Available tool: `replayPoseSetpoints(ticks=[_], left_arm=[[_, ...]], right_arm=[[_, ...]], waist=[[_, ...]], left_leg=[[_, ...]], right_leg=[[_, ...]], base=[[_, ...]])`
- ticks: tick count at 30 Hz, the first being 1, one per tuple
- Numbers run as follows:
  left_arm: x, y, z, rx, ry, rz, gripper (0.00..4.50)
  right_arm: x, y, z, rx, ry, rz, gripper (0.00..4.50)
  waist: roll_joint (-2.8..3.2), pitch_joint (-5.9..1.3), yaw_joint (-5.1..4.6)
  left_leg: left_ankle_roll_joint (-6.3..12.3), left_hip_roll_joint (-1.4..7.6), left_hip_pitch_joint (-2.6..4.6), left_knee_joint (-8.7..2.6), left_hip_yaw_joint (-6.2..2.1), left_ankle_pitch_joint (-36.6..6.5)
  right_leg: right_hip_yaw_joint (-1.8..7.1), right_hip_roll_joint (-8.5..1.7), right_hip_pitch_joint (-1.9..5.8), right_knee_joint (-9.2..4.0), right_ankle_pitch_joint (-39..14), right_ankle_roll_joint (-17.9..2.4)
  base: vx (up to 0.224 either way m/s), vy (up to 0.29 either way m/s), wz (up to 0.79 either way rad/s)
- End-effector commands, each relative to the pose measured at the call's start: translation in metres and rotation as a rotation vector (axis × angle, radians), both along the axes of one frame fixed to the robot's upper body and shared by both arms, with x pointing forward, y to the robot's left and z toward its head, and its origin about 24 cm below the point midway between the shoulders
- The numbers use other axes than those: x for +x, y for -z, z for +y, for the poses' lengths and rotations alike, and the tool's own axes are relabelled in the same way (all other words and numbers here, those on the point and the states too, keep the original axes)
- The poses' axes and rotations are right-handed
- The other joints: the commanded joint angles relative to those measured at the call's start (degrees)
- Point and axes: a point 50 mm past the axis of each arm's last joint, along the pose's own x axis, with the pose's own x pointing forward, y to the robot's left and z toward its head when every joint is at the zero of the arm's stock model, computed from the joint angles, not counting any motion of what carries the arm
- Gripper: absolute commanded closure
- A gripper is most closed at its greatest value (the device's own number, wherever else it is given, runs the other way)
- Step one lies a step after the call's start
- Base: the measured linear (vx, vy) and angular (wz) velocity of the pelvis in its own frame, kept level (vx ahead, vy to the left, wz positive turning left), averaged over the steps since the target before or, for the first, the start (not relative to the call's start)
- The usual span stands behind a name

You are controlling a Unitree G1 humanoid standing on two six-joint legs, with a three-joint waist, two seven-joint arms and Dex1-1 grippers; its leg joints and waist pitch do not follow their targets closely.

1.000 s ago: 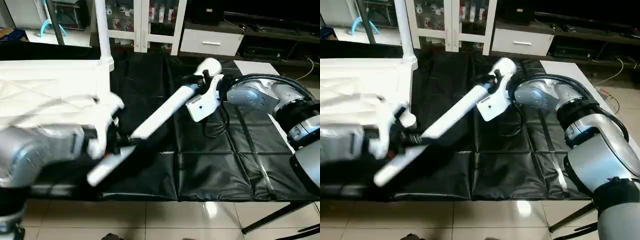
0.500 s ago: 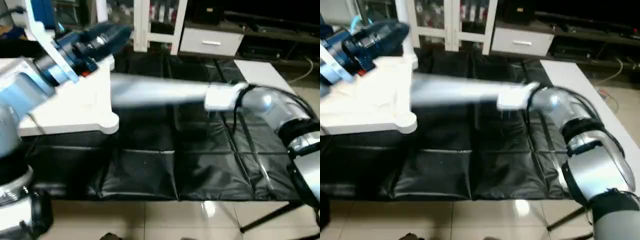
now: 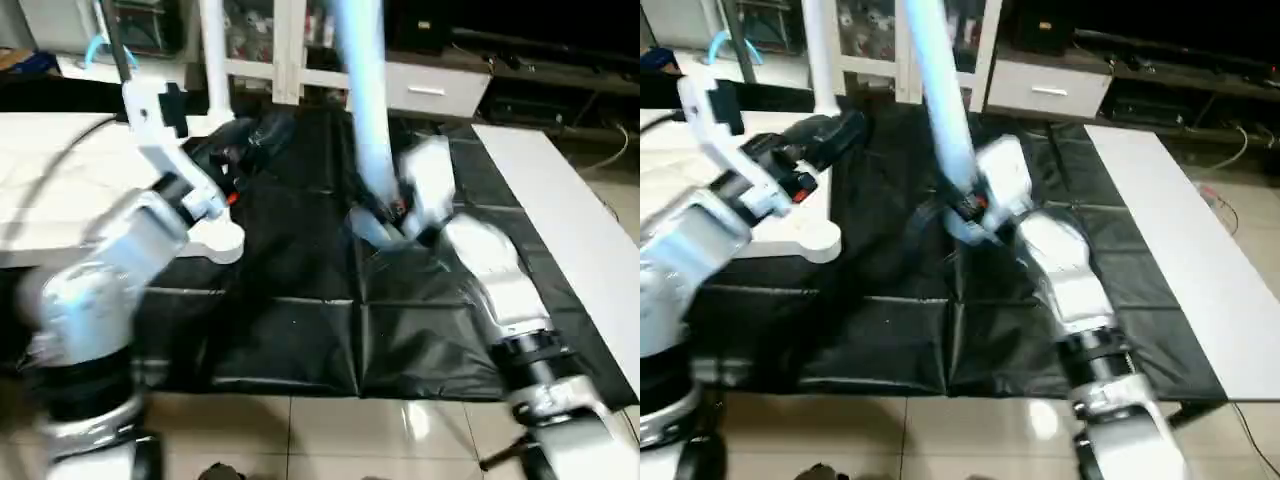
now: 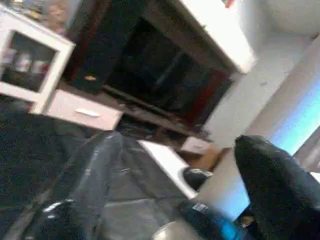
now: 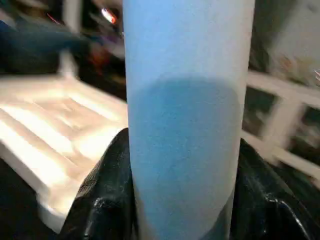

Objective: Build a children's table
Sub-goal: Pick table leg

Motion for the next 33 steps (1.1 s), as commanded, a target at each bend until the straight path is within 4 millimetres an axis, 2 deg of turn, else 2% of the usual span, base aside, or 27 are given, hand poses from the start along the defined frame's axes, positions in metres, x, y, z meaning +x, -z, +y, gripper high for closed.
replayPoseSetpoints(ticks=[1, 2, 3, 4, 7, 8, 9, 15, 18, 19, 21, 24, 25, 26, 29, 31, 33], left_arm=[[-0.001, -0.008, -0.011, -0.012, 0.067, -0.034, 0.38], [-0.003, -0.013, -0.015, -0.042, 0.114, -0.049, 0.19], [-0.005, -0.018, -0.02, -0.067, 0.166, -0.069, 0.19], [-0.005, -0.018, -0.02, -0.067, 0.166, -0.069, 0.08], [-0.012, -0.026, -0.03, -0.074, 0.286, -0.124, 0.01], [-0.013, -0.026, -0.032, -0.076, 0.308, -0.133, 0.0], [-0.013, -0.024, -0.033, -0.033, 0.302, -0.147, 0.0], [-0.006, -0.019, -0.032, 0.046, 0.256, -0.156, 0.0], [0.005, -0.019, -0.027, 0.034, 0.173, -0.117, 0.0], [0.007, -0.019, -0.025, 0.026, 0.156, -0.109, 0.35], [0.011, -0.021, -0.021, -0.007, 0.138, -0.098, 0.38], [0.011, -0.025, -0.02, -0.034, 0.146, -0.103, 0.77], [0.011, -0.026, -0.02, -0.04, 0.144, -0.101, 0.77], [0.012, -0.027, -0.02, -0.051, 0.15, -0.102, 0.86], [0.012, -0.028, -0.019, -0.061, 0.152, -0.099, 1.11], [0.013, -0.027, -0.019, -0.069, 0.151, -0.092, 1.2], [0.013, -0.027, -0.019, -0.072, 0.15, -0.087, 1.3]], right_arm=[[-0.003, 0.007, -0.004, -0.011, -0.017, 0.046, 2.66], [-0.006, 0.008, -0.002, -0.019, -0.049, 0.063, 2.66], [-0.009, 0.009, 0.0, -0.034, -0.08, 0.082, 2.66], [-0.009, 0.009, 0.0, -0.034, -0.08, 0.082, 2.66], [-0.023, 0.01, 0.0, -0.079, -0.124, 0.152, 2.66], [-0.026, 0.009, -0.001, -0.08, -0.125, 0.166, 2.66], [-0.028, 0.009, -0.002, -0.096, -0.127, 0.184, 2.66], [-0.036, 0.01, -0.001, -0.158, -0.203, 0.208, 2.66], [-0.039, 0.008, -0.003, -0.144, -0.226, 0.22, 2.66], [-0.04, 0.007, -0.003, -0.14, -0.231, 0.226, 2.66], [-0.045, 0.004, -0.003, -0.123, -0.28, 0.264, 2.66], [-0.049, 0.002, -0.004, -0.096, -0.318, 0.295, 2.66], [-0.049, 0.001, -0.005, -0.092, -0.324, 0.301, 2.66], [-0.049, 0.001, -0.007, -0.087, -0.333, 0.32, 2.66], [-0.049, 0.0, -0.01, -0.081, -0.343, 0.339, 2.66], [-0.049, -0.001, -0.01, -0.08, -0.348, 0.346, 2.66], [-0.049, -0.001, -0.011, -0.079, -0.351, 0.359, 2.66]], waist=[[1.66, -3.88, -0.21], [2.34, -3.89, -0.11], [1.95, -3.88, -0.15], [1.84, -4.1, -0.07], [2.12, -3.96, -0.2], [1.89, -4.09, -0.17], [2.03, -4.12, -0.14], [1.92, -3.84, -0.47], [2.14, -3.88, -0.51], [2.1, -3.98, -0.49], [2.16, -4.01, -0.42], [2.15, -4.12, -0.29], [1.94, -4.12, -0.31], [2.03, -4.07, -0.25], [1.7, -4.11, -0.25], [1.82, -4.12, -0.19], [1.58, -4.14, -0.19]], left_leg=[[-4.06, 0.26, 1.75, -4.92, 0.5, -15.59], [-4.27, 0.11, 1.73, -4.89, 0.43, -15.45], [-4.22, 0.09, 1.66, -4.93, 0.47, -15.23], [-4.18, 0.12, 1.57, -4.92, 0.41, -14.62], [-3.75, 0.01, 1.27, -4.98, 0.3, -12.07], [-3.31, 0.01, 1.32, -4.86, 0.31, -10.68], [-3.22, -0.01, 1.26, -4.89, 0.27, -10.33], [-3.28, 0.03, 1.38, -4.91, 0.4, -12.5], [-3.34, 0.01, 1.37, -4.91, 0.33, -11.8], [-3.32, 0.04, 1.36, -4.86, 0.31, -11.43], [-3.35, 0.06, 1.43, -4.87, 0.27, -10.84], [-3.12, 0.08, 1.42, -4.84, 0.3, -10.1], [-3.09, 0.08, 1.37, -4.83, 0.33, -9.75], [-3.16, 0.11, 1.43, -4.84, 0.36, -9.46], [-2.85, 0.08, 1.38, -4.82, 0.46, -8.86], [-2.89, 0.09, 1.37, -4.82, 0.45, -8.67], [-2.83, 0.11, 1.32, -4.79, 0.5, -8.19]], right_leg=[[2.16, -3.24, 1.9, -5.16, -9.8, -7.94], [2.17, -3.17, 1.98, -4.96, -9.27, -7.99], [2.17, -3.13, 2.08, -5.12, -8.45, -7.91], [2.12, -3.21, 2.3, -4.95, -7.49, -8.05], [2.16, -3.22, 2.52, -4.72, -4.17, -8.69], [2.21, -3.33, 2.81, -4.7, -2.48, -8.6], [2.2, -3.39, 2.86, -4.63, -2.23, -8.65], [2.34, -3.5, 2.64, -5.4, -8.46, -7.59], [2.39, -3.44, 2.67, -5.39, -7.58, -7.56], [2.37, -3.48, 2.72, -5.27, -6.97, -7.72], [2.33, -3.45, 2.77, -5.13, -5.64, -8.59], [2.26, -3.5, 2.88, -4.94, -3.79, -9.5], [2.26, -3.47, 2.88, -4.95, -3.41, -9.58], [2.22, -3.51, 2.86, -4.88, -3.0, -10.03], [2.23, -3.55, 3.03, -4.94, -2.73, -10.09], [2.22, -3.61, 3.02, -4.9, -2.78, -10.15], [2.23, -3.69, 3.1, -4.94, -2.52, -10.17]], base=[[0.0, 0.0, 0.0], [0.0, 0.0, 0.0], [0.0, 0.0, 0.0], [0.0, 0.0, 0.0], [0.0, 0.0, 0.0], [0.0, 0.0, 0.0], [0.0, 0.0, 0.0], [0.0, 0.0, 0.0], [0.0, 0.0, 0.0], [0.0, 0.0, 0.0], [0.0, 0.0, 0.0], [0.0, 0.0, 0.0], [0.0, 0.0, 0.0], [0.0, 0.0, 0.0], [0.0, 0.0, 0.0], [0.0, 0.0, 0.0], [0.0, 0.0, 0.0]])
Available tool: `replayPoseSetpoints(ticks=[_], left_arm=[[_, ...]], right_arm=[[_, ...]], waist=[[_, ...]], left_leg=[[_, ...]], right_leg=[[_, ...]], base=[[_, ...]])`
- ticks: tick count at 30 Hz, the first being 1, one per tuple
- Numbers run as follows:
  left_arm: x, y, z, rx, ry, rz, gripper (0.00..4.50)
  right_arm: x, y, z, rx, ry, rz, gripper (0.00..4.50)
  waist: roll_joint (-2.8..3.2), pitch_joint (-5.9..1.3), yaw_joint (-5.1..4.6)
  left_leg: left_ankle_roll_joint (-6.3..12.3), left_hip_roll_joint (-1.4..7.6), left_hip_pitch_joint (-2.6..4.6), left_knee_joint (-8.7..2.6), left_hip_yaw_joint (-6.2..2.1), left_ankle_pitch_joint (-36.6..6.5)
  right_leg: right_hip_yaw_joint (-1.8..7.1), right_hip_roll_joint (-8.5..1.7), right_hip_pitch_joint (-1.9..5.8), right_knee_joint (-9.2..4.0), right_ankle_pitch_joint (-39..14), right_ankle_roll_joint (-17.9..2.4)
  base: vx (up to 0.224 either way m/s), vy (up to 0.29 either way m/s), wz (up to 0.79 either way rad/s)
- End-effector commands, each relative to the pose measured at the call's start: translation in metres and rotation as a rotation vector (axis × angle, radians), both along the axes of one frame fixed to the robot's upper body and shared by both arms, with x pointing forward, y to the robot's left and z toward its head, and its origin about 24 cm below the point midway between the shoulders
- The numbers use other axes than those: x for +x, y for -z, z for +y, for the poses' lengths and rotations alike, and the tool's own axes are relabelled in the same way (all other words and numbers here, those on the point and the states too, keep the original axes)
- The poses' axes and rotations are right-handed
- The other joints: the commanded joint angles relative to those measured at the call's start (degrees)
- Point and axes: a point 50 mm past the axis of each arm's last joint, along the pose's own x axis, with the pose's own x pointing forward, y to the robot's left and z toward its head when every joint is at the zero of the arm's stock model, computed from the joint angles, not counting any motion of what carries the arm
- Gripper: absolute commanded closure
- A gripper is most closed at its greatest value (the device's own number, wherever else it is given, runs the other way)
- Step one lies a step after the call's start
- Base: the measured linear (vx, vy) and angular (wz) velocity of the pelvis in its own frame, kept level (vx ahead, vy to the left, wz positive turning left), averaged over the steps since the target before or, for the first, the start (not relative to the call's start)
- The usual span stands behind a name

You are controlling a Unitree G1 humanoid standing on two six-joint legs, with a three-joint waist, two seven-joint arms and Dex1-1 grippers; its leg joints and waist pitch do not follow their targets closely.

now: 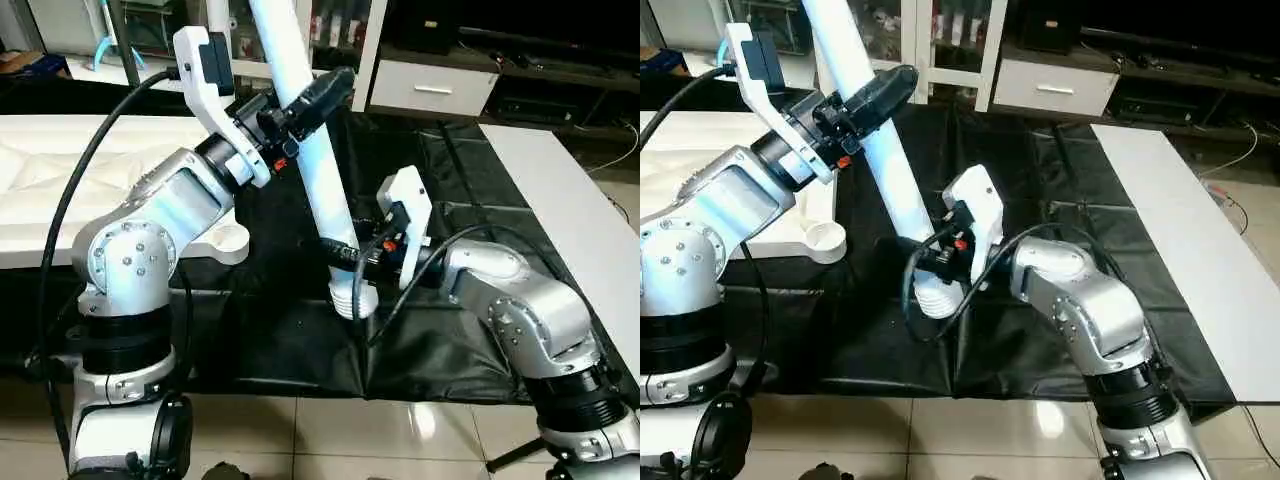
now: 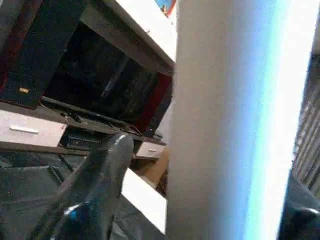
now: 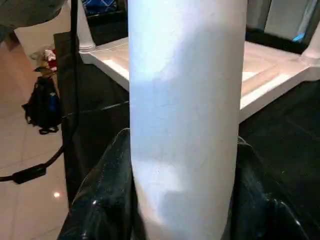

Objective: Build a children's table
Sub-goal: Pick table leg

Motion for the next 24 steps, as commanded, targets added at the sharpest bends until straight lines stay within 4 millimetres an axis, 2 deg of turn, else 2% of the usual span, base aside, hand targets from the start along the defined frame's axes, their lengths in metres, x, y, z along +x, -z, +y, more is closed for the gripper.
replayPoseSetpoints(ticks=[1, 8, 9, 12, 13, 14, 18, 19, 24], left_arm=[[0.0023, -0.0035, 0.0023, -0.013, -0.018, 0.009, 1.4], [-0.0024, 0.0001, -0.0008, -0.011, 0.055, 0.041, 1.96], [-0.0026, 0.0004, -0.0008, -0.009, 0.058, 0.043, 1.96], [-0.0039, 0.0026, -0.0014, 0.001, 0.085, 0.064, 2.0], [-0.004, 0.0028, -0.0015, 0.0, 0.088, 0.067, 2.27], [-0.0042, 0.0033, -0.0017, 0.0, 0.097, 0.073, 2.27], [-0.0025, 0.0029, -0.0002, -0.007, 0.088, 0.081, 2.46], [-0.0025, 0.0029, -0.0002, -0.007, 0.088, 0.081, 2.69], [-0.0006, -0.0003, 0.0043, -0.026, 0.083, 0.092, 2.82]], right_arm=[[-0.0015, -0.0107, -0.005, 0.026, -0.005, -0.018, 2.66], [-0.0026, -0.0097, -0.0055, -0.003, -0.005, -0.004, 2.66], [-0.0026, -0.0096, -0.0056, -0.005, -0.005, -0.004, 2.66], [-0.0025, -0.0086, -0.0063, -0.025, -0.001, -0.011, 2.66], [-0.0025, -0.0087, -0.0063, -0.025, -0.001, -0.012, 2.66], [-0.0025, -0.0091, -0.0062, -0.027, 0.0, -0.016, 2.66], [-0.002, -0.0102, -0.0062, -0.036, 0.002, -0.027, 2.66], [-0.002, -0.0103, -0.0062, -0.036, 0.002, -0.027, 2.66], [-0.0002, -0.0114, -0.0084, -0.059, 0.007, -0.044, 2.66]], waist=[[1.05, -4.34, 0.18], [1.23, -4.27, 0.24], [1.53, -4.26, 0.26], [1.33, -4.3, 0.19], [1.32, -4.27, 0.19], [1.56, -4.3, 0.23], [1.48, -4.26, 0.21], [1.45, -4.26, 0.18], [1.32, -4.31, 0.25]], left_leg=[[-2.77, 0.59, 1.24, -4.33, 0.39, -8.07], [-3.44, 0.57, 1.32, -4.36, 0.36, -8.51], [-3.51, 0.56, 1.33, -4.37, 0.32, -8.58], [-3.6, 0.55, 1.31, -4.38, 0.33, -8.71], [-3.58, 0.55, 1.31, -4.41, 0.34, -8.72], [-3.6, 0.55, 1.32, -4.36, 0.31, -8.56], [-3.61, 0.56, 1.34, -4.43, 0.31, -9.09], [-3.59, 0.57, 1.32, -4.43, 0.31, -9.1], [-3.5, 0.55, 1.3, -4.36, 0.34, -8.33]], right_leg=[[2.2, -3.23, 2.99, -4.48, -2.64, -10.41], [2.15, -3.25, 2.9, -4.52, -4.07, -10.12], [2.15, -3.25, 2.87, -4.53, -4.12, -10.14], [2.13, -3.19, 2.88, -4.54, -4.05, -10.03], [2.12, -3.2, 2.9, -4.58, -4.07, -10.04], [2.13, -3.21, 2.91, -4.5, -3.8, -10.07], [2.12, -3.2, 2.9, -4.63, -4.1, -10.16], [2.12, -3.2, 2.93, -4.64, -4.14, -10.12], [2.13, -3.19, 2.98, -4.51, -3.22, -10.26]], base=[[0.0, 0.0, 0.0], [0.0, 0.0, 0.0], [0.0, 0.0, 0.0], [0.0, 0.0, 0.0], [0.0, 0.0, 0.0], [0.0, 0.0, 0.0], [0.0, 0.0, 0.0], [0.0, 0.0, 0.0], [0.0, 0.0, 0.0]])
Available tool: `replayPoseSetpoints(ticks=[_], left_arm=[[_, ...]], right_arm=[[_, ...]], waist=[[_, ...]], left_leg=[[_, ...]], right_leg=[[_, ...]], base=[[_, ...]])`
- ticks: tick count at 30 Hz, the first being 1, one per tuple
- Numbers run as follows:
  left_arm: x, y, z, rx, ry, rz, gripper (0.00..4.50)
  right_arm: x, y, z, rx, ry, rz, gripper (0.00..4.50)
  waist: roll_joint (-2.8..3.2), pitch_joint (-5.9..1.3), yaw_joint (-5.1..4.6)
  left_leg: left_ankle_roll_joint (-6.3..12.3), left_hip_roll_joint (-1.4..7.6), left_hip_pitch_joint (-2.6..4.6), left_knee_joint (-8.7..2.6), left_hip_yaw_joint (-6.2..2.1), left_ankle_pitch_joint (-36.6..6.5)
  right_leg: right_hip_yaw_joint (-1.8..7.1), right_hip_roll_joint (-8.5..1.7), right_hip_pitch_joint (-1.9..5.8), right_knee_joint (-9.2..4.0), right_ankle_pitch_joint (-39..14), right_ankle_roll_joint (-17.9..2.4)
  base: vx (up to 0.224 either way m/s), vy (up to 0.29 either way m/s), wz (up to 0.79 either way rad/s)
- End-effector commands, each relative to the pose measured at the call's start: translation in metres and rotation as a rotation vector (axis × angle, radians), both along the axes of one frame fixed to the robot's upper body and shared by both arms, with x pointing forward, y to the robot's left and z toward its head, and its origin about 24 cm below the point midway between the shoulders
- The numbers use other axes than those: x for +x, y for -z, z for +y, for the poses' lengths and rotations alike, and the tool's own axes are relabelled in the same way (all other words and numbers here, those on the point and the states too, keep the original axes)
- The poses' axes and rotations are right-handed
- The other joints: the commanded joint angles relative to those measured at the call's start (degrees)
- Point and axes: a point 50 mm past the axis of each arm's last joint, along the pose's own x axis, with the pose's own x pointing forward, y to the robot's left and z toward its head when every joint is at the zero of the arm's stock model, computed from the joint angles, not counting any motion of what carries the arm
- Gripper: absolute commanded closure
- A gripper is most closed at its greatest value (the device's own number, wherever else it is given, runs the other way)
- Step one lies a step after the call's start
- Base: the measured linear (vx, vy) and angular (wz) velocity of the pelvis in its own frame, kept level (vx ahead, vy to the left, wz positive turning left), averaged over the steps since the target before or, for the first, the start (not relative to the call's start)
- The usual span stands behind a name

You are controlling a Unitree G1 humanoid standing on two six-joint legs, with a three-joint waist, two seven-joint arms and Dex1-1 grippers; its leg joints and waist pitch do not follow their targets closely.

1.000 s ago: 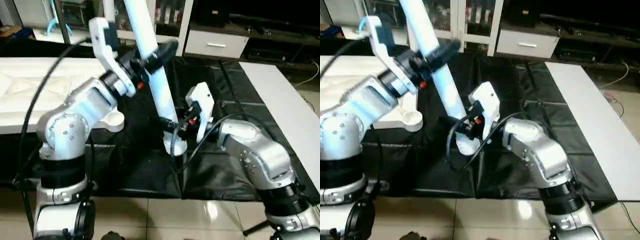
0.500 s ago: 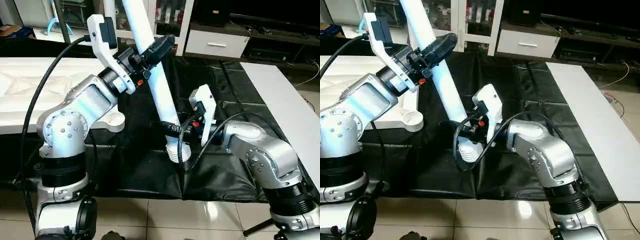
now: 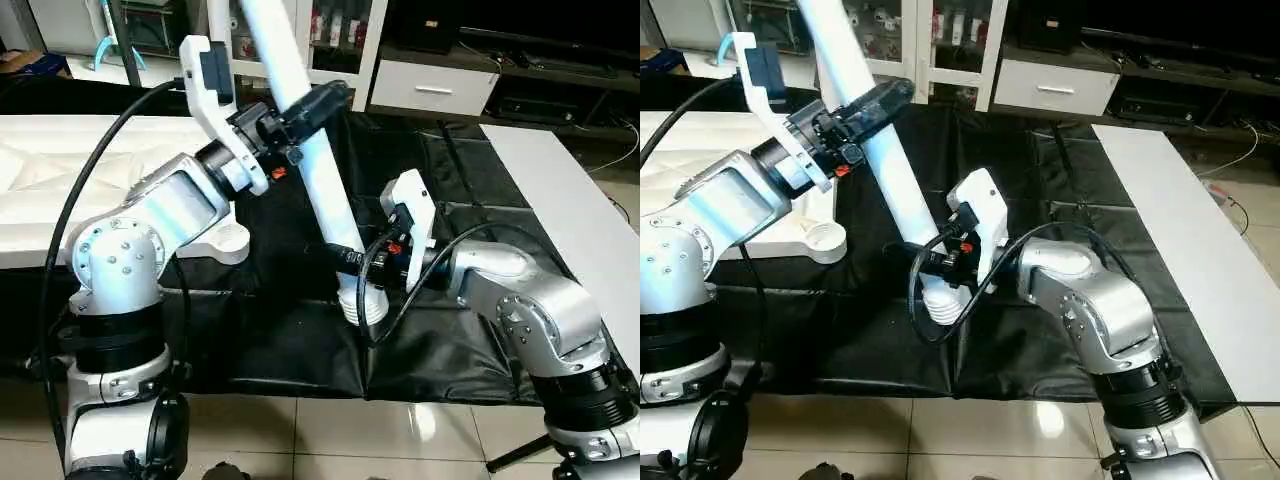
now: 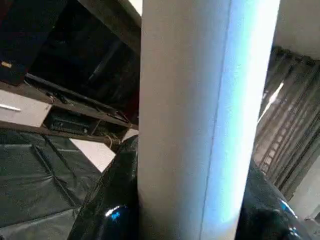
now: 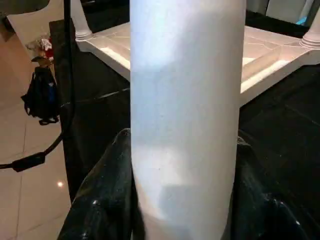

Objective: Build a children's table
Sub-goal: Pick table leg

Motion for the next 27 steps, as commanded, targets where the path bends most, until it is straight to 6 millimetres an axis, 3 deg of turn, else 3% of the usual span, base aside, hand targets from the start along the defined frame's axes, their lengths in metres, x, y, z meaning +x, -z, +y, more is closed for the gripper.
replayPoseSetpoints(ticks=[1, 5, 9, 10, 11, 18, 20, 21, 27], left_arm=[[0.002, -0.006, 0.002, -0.007, 0.001, 0.011, 2.82], [0.003, -0.004, 0.006, -0.008, -0.018, 0.032, 2.82], [0.009, -0.008, 0.013, -0.055, -0.073, 0.038, 2.82], [0.01, -0.009, 0.014, -0.066, -0.076, 0.037, 2.82], [0.01, -0.011, 0.016, -0.078, -0.075, 0.033, 2.82], [0.01, -0.013, 0.021, -0.073, -0.063, 0.031, 2.82], [0.01, -0.013, 0.022, -0.079, -0.051, 0.03, 2.82], [0.01, -0.013, 0.023, -0.083, -0.037, 0.03, 2.82], [0.0, -0.013, 0.02, -0.098, 0.155, 0.017, 2.82]], right_arm=[[0.001, -0.012, -0.003, -0.017, -0.003, -0.071, 2.66], [0.002, -0.012, -0.003, -0.031, -0.006, -0.081, 2.66], [0.009, -0.016, -0.003, 0.004, 0.055, -0.093, 2.66], [0.011, -0.017, -0.003, 0.014, 0.068, -0.096, 2.1], [0.012, -0.019, -0.003, 0.028, 0.081, -0.098, 1.96], [0.006, -0.028, -0.003, 0.105, 0.004, -0.069, 1.49], [0.001, -0.035, -0.007, 0.153, -0.035, -0.077, 1.19], [0.004, -0.041, -0.016, 0.169, -0.011, -0.103, 1.19], [0.015, -0.065, -0.049, 0.317, 0.113, -0.116, 1.11]], waist=[[1.34, -4.32, 0.18], [1.37, -4.3, 0.18], [1.05, -4.31, 0.1], [1.07, -4.3, 0.07], [1.12, -4.31, 0.06], [1.51, -4.51, 0.23], [1.46, -4.57, 0.43], [1.22, -4.55, 0.44], [1.29, -4.55, 0.89]], left_leg=[[-3.52, 0.56, 1.3, -4.31, 0.34, -8.34], [-3.47, 0.57, 1.32, -4.32, 0.33, -8.39], [-3.27, 0.54, 1.27, -4.31, 0.41, -8.14], [-3.25, 0.45, 1.26, -4.26, 0.44, -8.19], [-3.36, 0.46, 1.26, -4.28, 0.41, -8.25], [-3.19, 0.56, 1.38, -4.28, 0.32, -6.65], [-2.78, 0.6, 1.44, -4.25, 0.38, -6.52], [-2.67, 0.62, 1.4, -4.32, 0.4, -6.23], [-3.15, 0.32, 1.59, -4.23, 0.67, -6.53]], right_leg=[[2.15, -3.18, 2.98, -4.45, -3.17, -10.29], [2.12, -3.2, 2.96, -4.48, -3.23, -10.44], [2.16, -3.2, 2.94, -4.55, -3.56, -10.37], [2.16, -3.18, 2.89, -4.55, -3.78, -10.42], [2.16, -3.25, 2.91, -4.57, -4.31, -10.29], [2.07, -3.1, 3.03, -4.12, 0.13, -10.5], [2.04, -3.13, 3.14, -4.04, 1.62, -11.02], [2.0, -3.13, 3.17, -4.02, 1.84, -11.16], [2.0, -3.06, 2.89, -4.06, -0.58, -11.46]], base=[[0.0, 0.0, 0.0], [0.0, 0.0, 0.0], [0.0, 0.0, 0.0], [0.0, 0.0, 0.0], [0.0, 0.0, 0.0], [0.0, 0.0, 0.0], [0.0, 0.0, 0.0], [0.0, 0.0, 0.0], [0.0, 0.0, 0.0]])
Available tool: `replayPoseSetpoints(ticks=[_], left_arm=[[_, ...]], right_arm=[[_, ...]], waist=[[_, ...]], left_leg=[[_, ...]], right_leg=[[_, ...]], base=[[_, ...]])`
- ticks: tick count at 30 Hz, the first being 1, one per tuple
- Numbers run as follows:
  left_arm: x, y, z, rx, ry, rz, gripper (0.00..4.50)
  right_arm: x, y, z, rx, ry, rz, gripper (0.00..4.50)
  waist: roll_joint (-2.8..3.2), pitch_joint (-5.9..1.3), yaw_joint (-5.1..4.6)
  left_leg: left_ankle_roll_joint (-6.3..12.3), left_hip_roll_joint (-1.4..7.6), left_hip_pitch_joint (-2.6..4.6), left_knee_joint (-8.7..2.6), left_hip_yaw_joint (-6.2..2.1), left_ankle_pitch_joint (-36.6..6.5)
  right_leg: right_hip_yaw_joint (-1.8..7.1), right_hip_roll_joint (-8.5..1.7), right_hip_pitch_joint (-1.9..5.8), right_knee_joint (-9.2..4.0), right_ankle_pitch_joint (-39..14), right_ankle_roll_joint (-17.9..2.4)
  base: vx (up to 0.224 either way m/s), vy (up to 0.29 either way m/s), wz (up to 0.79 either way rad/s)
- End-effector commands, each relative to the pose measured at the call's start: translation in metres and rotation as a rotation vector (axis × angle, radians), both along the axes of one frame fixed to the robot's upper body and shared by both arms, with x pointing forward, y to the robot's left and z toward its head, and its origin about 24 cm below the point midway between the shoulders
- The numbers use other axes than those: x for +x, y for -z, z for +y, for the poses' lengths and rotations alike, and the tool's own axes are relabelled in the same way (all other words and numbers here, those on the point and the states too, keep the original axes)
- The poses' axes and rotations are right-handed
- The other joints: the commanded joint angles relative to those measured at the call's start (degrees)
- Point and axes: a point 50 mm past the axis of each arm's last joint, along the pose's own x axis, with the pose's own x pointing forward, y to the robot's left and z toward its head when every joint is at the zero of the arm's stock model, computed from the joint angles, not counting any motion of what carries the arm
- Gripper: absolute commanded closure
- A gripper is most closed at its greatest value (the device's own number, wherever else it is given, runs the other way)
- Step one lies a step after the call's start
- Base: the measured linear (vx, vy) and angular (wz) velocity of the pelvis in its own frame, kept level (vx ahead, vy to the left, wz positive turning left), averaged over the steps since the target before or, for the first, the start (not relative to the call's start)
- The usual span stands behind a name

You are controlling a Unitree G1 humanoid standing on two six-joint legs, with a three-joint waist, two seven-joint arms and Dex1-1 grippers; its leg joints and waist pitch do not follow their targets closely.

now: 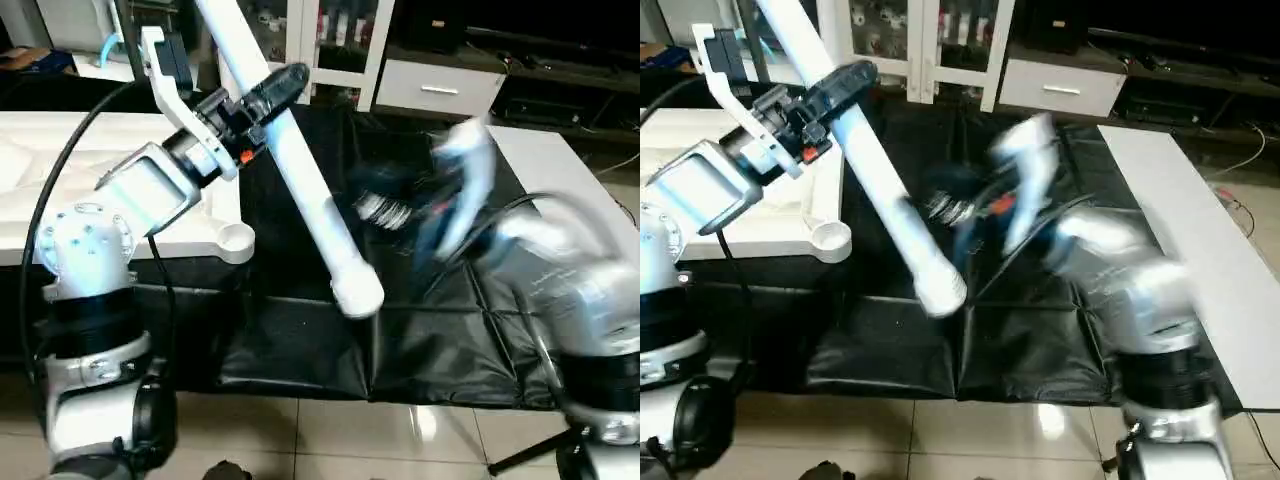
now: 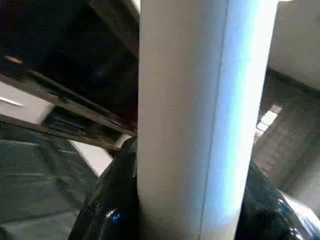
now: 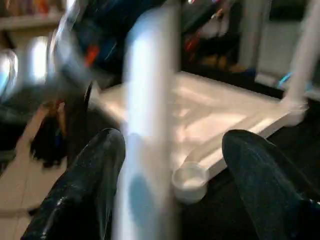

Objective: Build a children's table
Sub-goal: Pick table leg

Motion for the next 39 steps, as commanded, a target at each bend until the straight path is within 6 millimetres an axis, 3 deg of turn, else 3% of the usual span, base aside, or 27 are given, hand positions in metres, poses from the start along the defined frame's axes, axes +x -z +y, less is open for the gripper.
replayPoseSetpoints(ticks=[1, 3, 6, 8, 9, 10, 11, 12, 20, 24, 28, 34, 39], left_arm=[[-0.011, -0.008, -0.009, -0.011, 0.148, -0.06, 2.82], [-0.015, -0.01, -0.012, -0.01, 0.204, -0.077, 2.82], [-0.014, -0.011, -0.016, 0.005, 0.215, -0.081, 2.82], [-0.011, -0.01, -0.018, 0.022, 0.205, -0.078, 2.82], [-0.01, -0.01, -0.019, 0.036, 0.201, -0.073, 2.82], [-0.008, -0.009, -0.02, 0.046, 0.198, -0.069, 2.82], [-0.007, -0.009, -0.02, 0.059, 0.2, -0.068, 2.82], [-0.007, -0.009, -0.021, 0.064, 0.202, -0.067, 2.82], [-0.005, -0.011, -0.026, 0.139, 0.249, -0.099, 2.82], [-0.004, -0.014, -0.029, 0.157, 0.267, -0.118, 2.82], [-0.004, -0.013, -0.029, 0.168, 0.274, -0.121, 2.82], [-0.005, -0.012, -0.032, 0.161, 0.326, -0.133, 2.82], [-0.009, -0.011, -0.035, 0.167, 0.364, -0.151, 2.82]], right_arm=[[0.004, -0.013, -0.015, 0.045, 0.042, -0.001, 1.11], [0.004, -0.012, -0.021, 0.001, 0.055, 0.013, 1.11], [-0.001, 0.0, -0.025, -0.121, 0.018, 0.059, 1.11], [-0.006, 0.003, -0.021, -0.141, -0.025, 0.067, 1.11], [-0.011, 0.006, -0.015, -0.16, -0.079, 0.074, 1.11], [-0.014, 0.008, -0.01, -0.173, -0.118, 0.08, 1.11], [-0.017, 0.01, -0.006, -0.183, -0.15, 0.093, 1.11], [-0.017, 0.01, -0.005, -0.184, -0.16, 0.1, 1.11], [-0.015, 0.022, 0.007, -0.258, -0.289, 0.202, 1.11], [-0.013, 0.031, 0.013, -0.282, -0.321, 0.233, 1.11], [-0.014, 0.029, 0.017, -0.254, -0.355, 0.236, 1.11], [-0.01, 0.036, 0.02, -0.27, -0.387, 0.253, 1.11], [-0.011, 0.041, 0.02, -0.287, -0.417, 0.273, 1.11]], waist=[[1.37, -4.53, 0.04], [1.75, -4.46, 0.19], [1.46, -4.41, 0.54], [1.36, -4.26, 0.45], [2.27, -4.28, 0.4], [1.95, -4.24, 0.27], [2.19, -4.25, 0.41], [1.93, -4.21, 0.3], [2.56, -4.36, 0.44], [2.24, -4.44, 0.5], [2.3, -4.48, 0.52], [2.44, -4.33, 0.57], [2.29, -4.43, 0.6]], left_leg=[[-3.32, 0.38, 1.76, -4.25, 0.55, -6.59], [-3.65, 0.4, 1.72, -4.21, 0.6, -6.65], [-3.52, 0.45, 1.67, -4.34, 0.6, -6.97], [-3.4, 0.51, 1.69, -4.48, 0.54, -8.35], [-3.53, 0.51, 1.94, -4.46, 0.45, -9.66], [-3.41, 0.57, 1.95, -4.48, 0.45, -10.06], [-3.14, 0.52, 1.91, -4.51, 0.37, -10.05], [-2.84, 0.47, 1.88, -4.51, 0.39, -10.06], [-2.87, 0.58, 1.85, -4.42, 0.37, -8.92], [-2.74, 0.58, 1.74, -4.39, 0.42, -8.09], [-2.48, 0.58, 1.73, -4.36, 0.46, -7.32], [-2.78, 0.62, 1.84, -4.44, 0.49, -9.3], [-2.42, 0.65, 1.69, -4.44, 0.45, -7.79]], right_leg=[[1.99, -3.0, 2.86, -3.83, -0.81, -11.52], [1.98, -2.94, 2.85, -3.84, -0.41, -11.59], [2.03, -3.07, 3.24, -4.09, -0.31, -11.22], [2.01, -3.2, 3.28, -4.34, -2.5, -11.11], [1.95, -3.18, 3.12, -4.65, -4.03, -10.96], [1.97, -3.14, 3.19, -4.67, -4.37, -10.88], [2.01, -3.21, 3.33, -4.65, -5.05, -10.74], [2.05, -3.19, 3.31, -4.78, -5.99, -10.57], [1.99, -3.24, 3.15, -4.64, -5.79, -11.33], [1.97, -3.37, 3.24, -4.41, -4.01, -12.09], [1.96, -3.36, 3.23, -4.24, -2.65, -12.65], [1.99, -3.48, 3.09, -4.52, -5.62, -12.4], [1.94, -3.47, 3.28, -4.3, -3.38, -12.77]], base=[[0.0, 0.0, 0.0], [0.0, 0.0, 0.0], [0.0, 0.0, 0.0], [0.0, 0.0, 0.0], [0.0, 0.0, 0.0], [0.0, 0.0, 0.0], [0.0, 0.0, 0.0], [0.0, 0.0, 0.0], [0.0, 0.0, 0.0], [0.0, 0.0, 0.0], [0.0, 0.0, 0.0], [0.0, 0.0, 0.0], [0.0, 0.0, 0.0]])
